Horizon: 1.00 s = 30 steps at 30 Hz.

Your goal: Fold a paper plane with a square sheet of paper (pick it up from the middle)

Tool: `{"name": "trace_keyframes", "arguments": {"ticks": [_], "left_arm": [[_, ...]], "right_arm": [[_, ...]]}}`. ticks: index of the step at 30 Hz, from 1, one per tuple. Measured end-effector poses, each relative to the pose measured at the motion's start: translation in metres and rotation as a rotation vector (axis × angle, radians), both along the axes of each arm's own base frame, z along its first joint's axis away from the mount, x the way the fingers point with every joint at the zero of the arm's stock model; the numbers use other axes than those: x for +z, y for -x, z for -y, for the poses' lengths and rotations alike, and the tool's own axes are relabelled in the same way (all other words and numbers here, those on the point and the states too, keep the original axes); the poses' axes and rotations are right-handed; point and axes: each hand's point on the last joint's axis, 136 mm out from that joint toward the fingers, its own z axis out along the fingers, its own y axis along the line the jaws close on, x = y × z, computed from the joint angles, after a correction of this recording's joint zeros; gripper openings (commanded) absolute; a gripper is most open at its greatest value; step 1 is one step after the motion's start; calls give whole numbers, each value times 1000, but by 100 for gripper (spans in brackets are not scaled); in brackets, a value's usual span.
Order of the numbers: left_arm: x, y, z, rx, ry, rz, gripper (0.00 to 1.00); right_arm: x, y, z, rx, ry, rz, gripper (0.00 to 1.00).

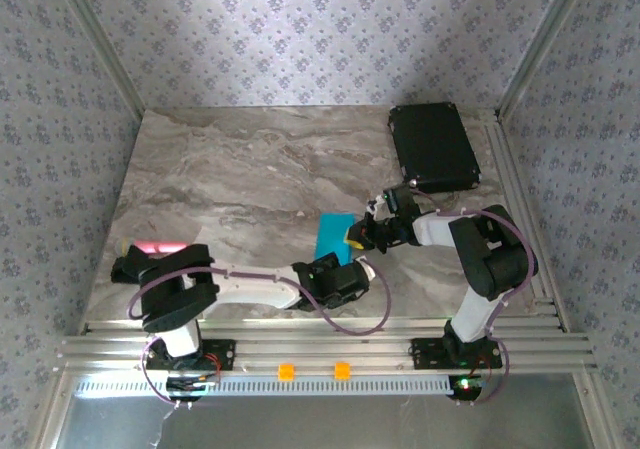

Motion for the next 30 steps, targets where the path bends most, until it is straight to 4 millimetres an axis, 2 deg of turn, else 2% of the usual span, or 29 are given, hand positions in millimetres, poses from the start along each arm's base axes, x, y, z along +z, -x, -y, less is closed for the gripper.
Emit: {"name": "trace_keyframes", "arguments": {"ticks": [6, 12, 18, 30], "left_arm": [[-5, -11, -9, 38, -60, 74, 71], [0, -17, -9, 51, -65, 111, 63], [-7, -19, -11, 58, -91, 122, 57], [-5, -21, -12, 65, -95, 142, 37]], "right_arm": [[0, 0, 0, 0, 0, 0, 5], [0, 0, 0, 0, 0, 0, 6], [0, 0, 0, 0, 0, 0, 6], [3, -1, 0, 0, -3, 7, 8]]}}
